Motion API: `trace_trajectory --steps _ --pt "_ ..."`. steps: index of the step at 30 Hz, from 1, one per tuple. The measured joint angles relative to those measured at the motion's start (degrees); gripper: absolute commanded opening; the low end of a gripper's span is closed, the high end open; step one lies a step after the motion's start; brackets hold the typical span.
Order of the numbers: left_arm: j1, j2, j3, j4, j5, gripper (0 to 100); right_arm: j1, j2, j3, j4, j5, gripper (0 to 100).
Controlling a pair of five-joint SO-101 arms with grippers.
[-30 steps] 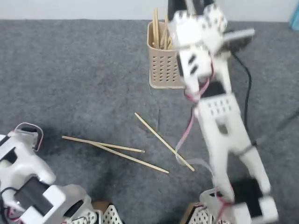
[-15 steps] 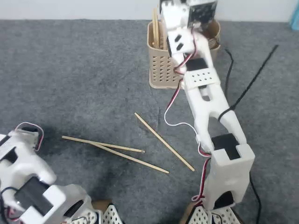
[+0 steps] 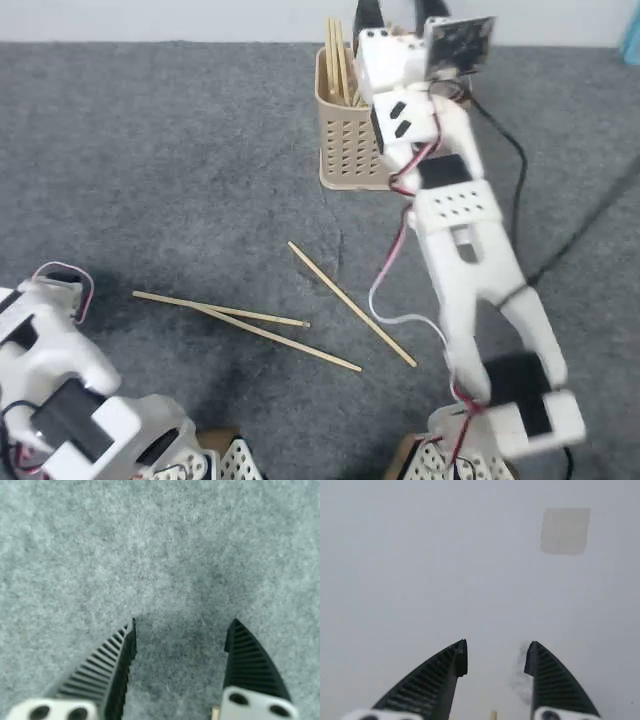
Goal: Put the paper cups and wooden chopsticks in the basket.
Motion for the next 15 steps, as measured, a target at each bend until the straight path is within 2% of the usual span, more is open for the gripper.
trace_trajectory --steps 6,11,15 --pt "0.2 0.0 0.0 0.0 0.0 27 3.1 -15.9 0.0 21.2 -2.8 19.9" --pt "3.6 0.0 0.0 0.8 -3.1 27 7.6 -28.9 0.5 49.2 -3.1 19.9" --pt "6.3 0.0 0.0 1.5 -3.3 27 11.4 -35.6 7.5 68.5 -3.1 19.8"
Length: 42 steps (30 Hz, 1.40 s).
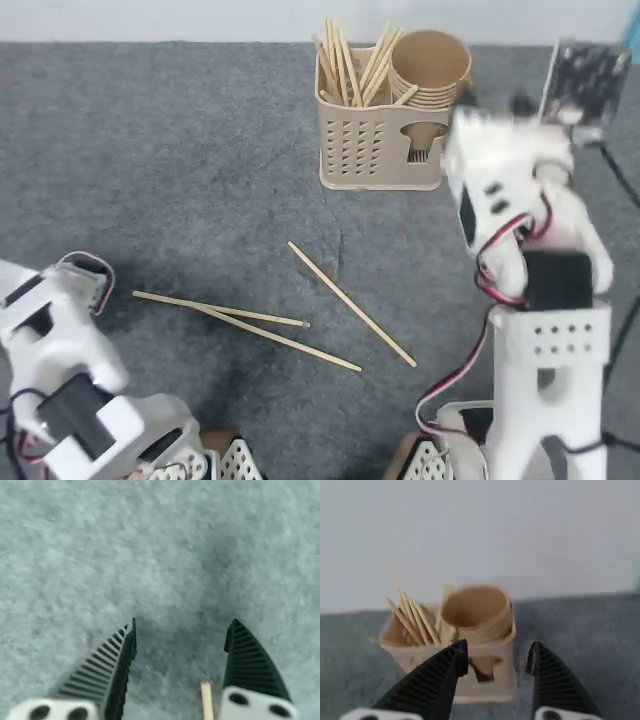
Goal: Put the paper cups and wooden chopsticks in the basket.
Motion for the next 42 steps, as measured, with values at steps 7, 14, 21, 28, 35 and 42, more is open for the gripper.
trace_trajectory --steps 7,14,21,28,35,42 --pt "5.0 -0.5 -1.7 6.1 0.0 27 6.5 -8.8 23.0 6.2 0.0 19.7" --pt "18.3 -15.6 -2.5 17.8 0.0 27 6.5 -17.6 43.1 6.2 0.0 11.4" --pt "43.5 -29.0 -2.5 28.7 -2.0 27 6.9 -24.0 56.2 6.0 0.0 2.0" --pt "52.5 -22.0 -4.2 23.3 -0.6 27 7.8 -28.2 66.4 -0.4 0.0 0.8" --pt "53.7 0.7 -17.3 23.5 3.1 27 7.9 -30.9 69.9 -2.5 0.0 0.8" --pt "54.9 19.3 -29.5 23.7 9.7 27 7.9 -33.3 70.1 -2.5 0.0 0.8"
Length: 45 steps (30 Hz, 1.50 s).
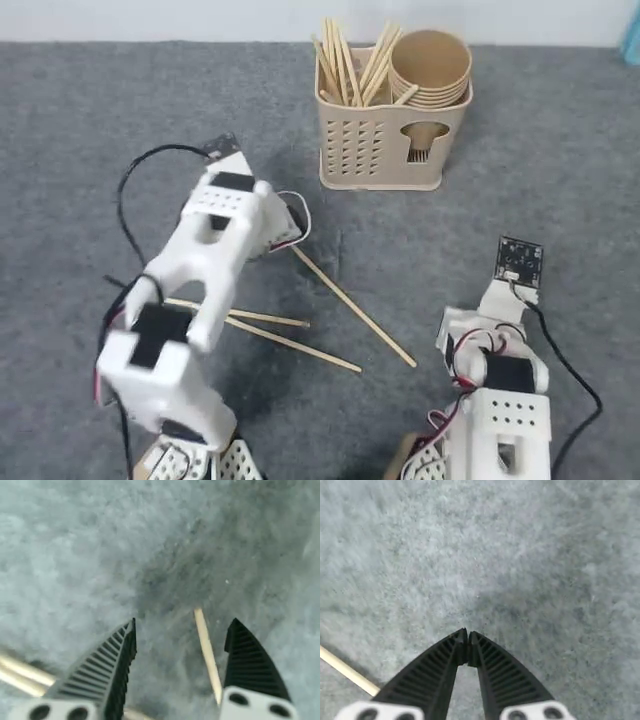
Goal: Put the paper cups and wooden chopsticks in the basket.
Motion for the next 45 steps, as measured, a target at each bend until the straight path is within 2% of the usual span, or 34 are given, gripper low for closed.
trace_trajectory --steps 6,8,11,13,22,28,39,45 --pt "2.1 10.2 -6.8 0.2 4.9 25 -0.1 -0.2 0.0 0.0 0.0 0.8" --pt "2.2 11.6 -8.7 0.9 5.2 17 -0.1 -0.2 0.0 0.0 0.0 0.8" --pt "2.4 13.2 -11.0 1.1 5.0 0 -0.1 -0.2 0.0 0.0 0.0 0.8" --pt "2.9 13.6 -12.5 0.9 4.9 3 -0.1 -0.2 0.0 0.0 0.0 0.8" --pt "3.1 14.3 -13.5 0.6 4.8 1 -0.1 -0.2 0.0 0.0 0.0 0.8" --pt "2.8 10.2 -12.5 4.4 4.4 1 -0.1 -0.2 0.0 0.0 0.0 0.8" --pt "2.6 -4.8 -12.4 9.9 -2.5 1 -0.1 -0.2 0.0 0.0 0.0 0.8" --pt "-2.8 -13.1 -12.4 11.4 -8.5 1 -0.1 -0.2 0.0 0.0 0.0 0.8"
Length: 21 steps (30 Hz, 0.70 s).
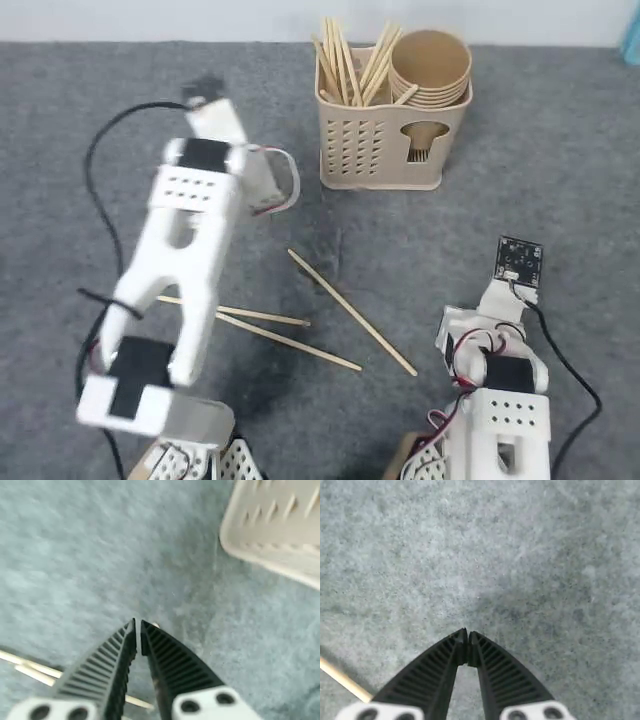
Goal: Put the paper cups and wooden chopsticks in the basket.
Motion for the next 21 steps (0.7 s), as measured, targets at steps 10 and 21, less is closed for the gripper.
trace_trajectory --steps 10,21 --pt "-14.1 -12.0 1.6 0.6 -8.2 1 0.0 0.0 0.0 0.0 0.0 0.8" --pt "-20.5 -37.3 3.7 6.3 -17.9 1 0.1 -0.1 1.3 -1.0 0.0 0.8"
